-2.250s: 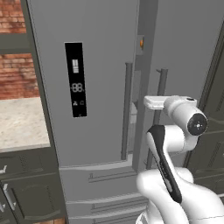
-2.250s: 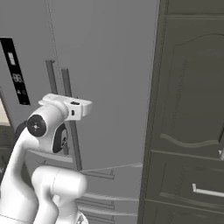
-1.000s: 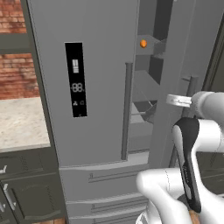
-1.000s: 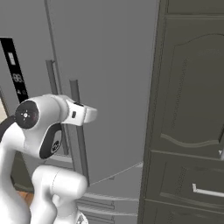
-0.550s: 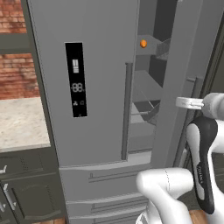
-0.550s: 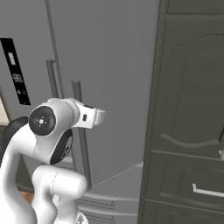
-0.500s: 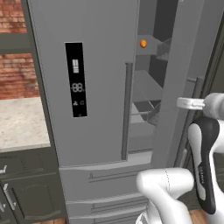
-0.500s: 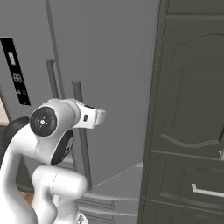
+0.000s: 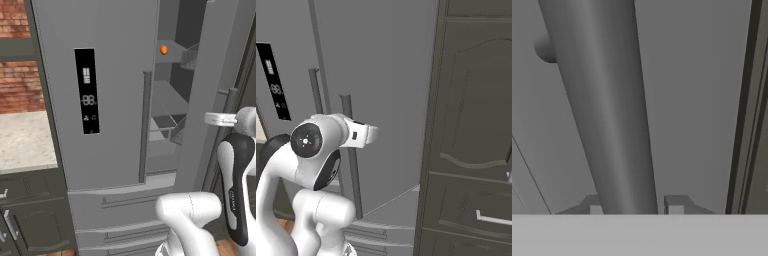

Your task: Gather the squash and carrot from the fridge and place them on a tray on the dining counter. Then gather the fish and chicken drumstick from the fridge and place them on the other tray.

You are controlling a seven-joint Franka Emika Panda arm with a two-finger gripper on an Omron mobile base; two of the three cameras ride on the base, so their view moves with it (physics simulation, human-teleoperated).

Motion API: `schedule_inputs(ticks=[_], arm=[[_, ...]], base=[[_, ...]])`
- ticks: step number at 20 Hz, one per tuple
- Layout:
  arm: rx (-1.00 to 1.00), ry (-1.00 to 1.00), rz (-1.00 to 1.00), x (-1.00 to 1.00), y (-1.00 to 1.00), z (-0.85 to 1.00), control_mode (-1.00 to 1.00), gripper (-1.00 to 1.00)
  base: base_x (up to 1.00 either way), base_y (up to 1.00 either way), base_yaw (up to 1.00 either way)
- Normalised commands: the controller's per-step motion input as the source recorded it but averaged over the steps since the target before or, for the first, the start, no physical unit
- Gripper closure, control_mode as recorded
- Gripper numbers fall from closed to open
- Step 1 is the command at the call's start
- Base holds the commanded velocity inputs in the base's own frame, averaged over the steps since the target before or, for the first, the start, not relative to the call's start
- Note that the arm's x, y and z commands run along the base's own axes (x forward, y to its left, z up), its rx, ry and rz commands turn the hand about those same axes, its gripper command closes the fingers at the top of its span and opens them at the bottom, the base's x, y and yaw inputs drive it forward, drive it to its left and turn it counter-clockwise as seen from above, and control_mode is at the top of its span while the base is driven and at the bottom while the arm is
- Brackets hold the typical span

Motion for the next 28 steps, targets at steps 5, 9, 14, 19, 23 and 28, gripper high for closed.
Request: schedule_inputs(ticks=[5, 9, 14, 19, 23, 28], arm=[[-0.04, -0.07, 0.0, -0.1, 0.06, 0.01, -1.0, -1.0], [-0.2, -0.27, -0.04, -0.68, 0.54, 0.3, -1.0, -1.0], [-0.21, -0.27, -0.15, -0.69, 0.64, 0.55, -1.0, -1.0], [-0.21, -0.23, -0.18, -0.6, 0.76, 0.45, -1.0, -1.0], [-0.14, -0.07, -0.18, 0.1, 1.0, -0.03, -1.0, -1.0], [0.0, 0.06, -0.06, 0.32, 0.49, -0.2, -1.0, -1.0]], base=[[0.0, 0.0, 0.0], [0.0, 0.0, 0.0], [0.0, 0.0, 0.0], [0.0, 0.0, 0.0], [0.0, 0.0, 0.0], [0.0, 0.0, 0.0]])
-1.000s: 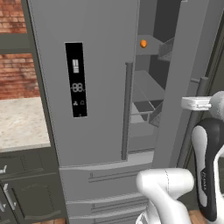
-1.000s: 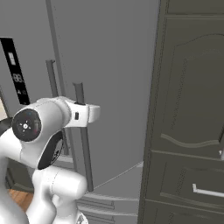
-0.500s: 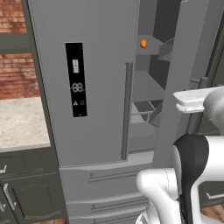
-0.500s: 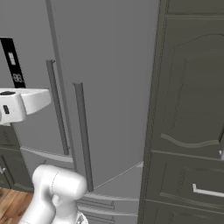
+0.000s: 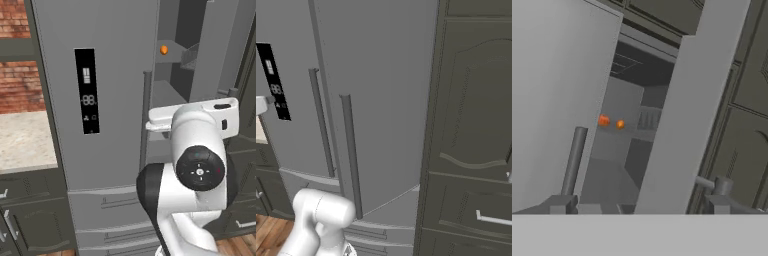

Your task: Gather the squash and carrot from the fridge and place them on a tray on the dining counter. Then gather the fish and chicken drumstick from the fridge and place them on the other tray.

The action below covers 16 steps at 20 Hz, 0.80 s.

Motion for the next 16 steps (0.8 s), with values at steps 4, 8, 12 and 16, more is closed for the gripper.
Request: schedule_inputs(ticks=[4, 8, 12, 16], arm=[[0.0, 0.02, 0.0, 0.03, 0.0, 0.0, -1.0, -1.0], [0.0, 0.18, -0.09, 0.33, 0.03, 0.0, -1.0, -1.0], [0.0, 0.16, -0.25, 0.43, 0.11, 0.0, -1.0, -1.0], [-0.01, 0.08, -0.2, 0.4, 0.21, 0.0, -1.0, -1.0]], base=[[0.0, 0.0, 0.0], [0.0, 0.0, 0.0], [0.0, 0.0, 0.0], [0.0, 0.0, 0.0]])
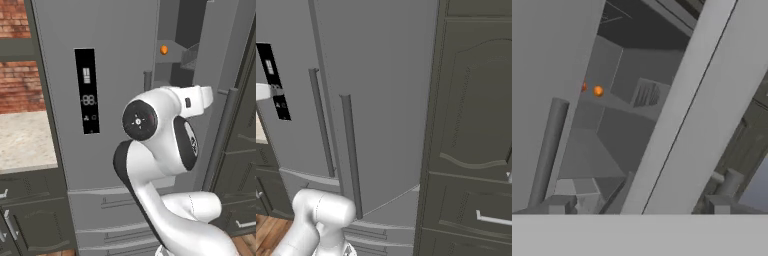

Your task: Gather the squash and carrot from the fridge and place them on a tray on the dining counter. Then gather the fish and chicken drumstick from the fridge and place them on the other tray.

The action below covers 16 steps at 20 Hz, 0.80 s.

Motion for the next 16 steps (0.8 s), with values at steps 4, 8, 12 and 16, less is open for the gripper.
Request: schedule_inputs(ticks=[4, 8, 12, 16], arm=[[-0.04, 0.06, 0.0, 0.14, 0.11, -0.01, -1.0, -1.0], [-0.01, 0.02, 0.0, 0.0, 0.0, -0.11, -1.0, -1.0], [-0.02, 0.07, -0.12, 0.01, 0.02, -0.04, -1.0, -1.0], [0.0, 0.16, -0.22, 0.03, -0.1, 0.0, -1.0, -1.0]], base=[[0.0, 0.0, 0.0], [0.0, 0.0, 0.0], [0.0, 0.0, 0.0], [0.0, 0.0, 0.0]])
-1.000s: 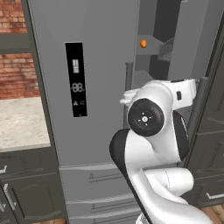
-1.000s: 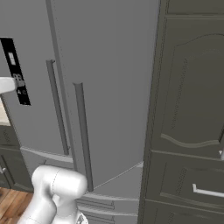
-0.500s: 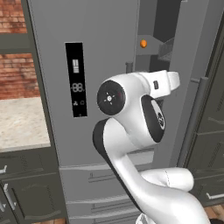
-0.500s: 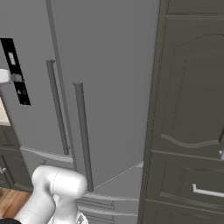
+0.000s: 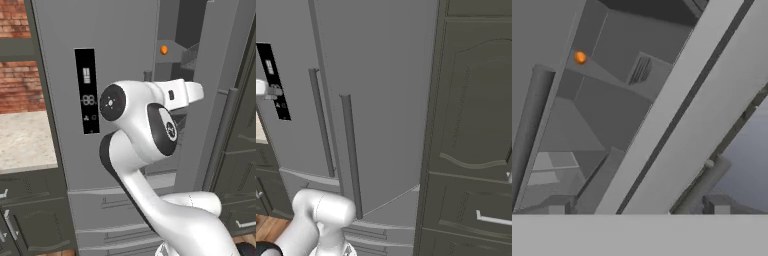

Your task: Gather the squash and carrot from the fridge and place them on a tray on the dining counter. Then gather the fish and chicken drumstick from the fridge and place them on the other tray.

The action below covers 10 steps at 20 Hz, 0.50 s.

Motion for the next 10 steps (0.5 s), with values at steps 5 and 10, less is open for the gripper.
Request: schedule_inputs(ticks=[5, 10], arm=[[0.0, 0.05, -0.11, 0.01, -0.1, -0.01, -1.0, -1.0], [0.02, 0.06, 0.0, 0.37, -0.38, -0.09, -1.0, -1.0]], base=[[0.0, 0.0, 0.0], [0.0, 0.0, 0.0]])
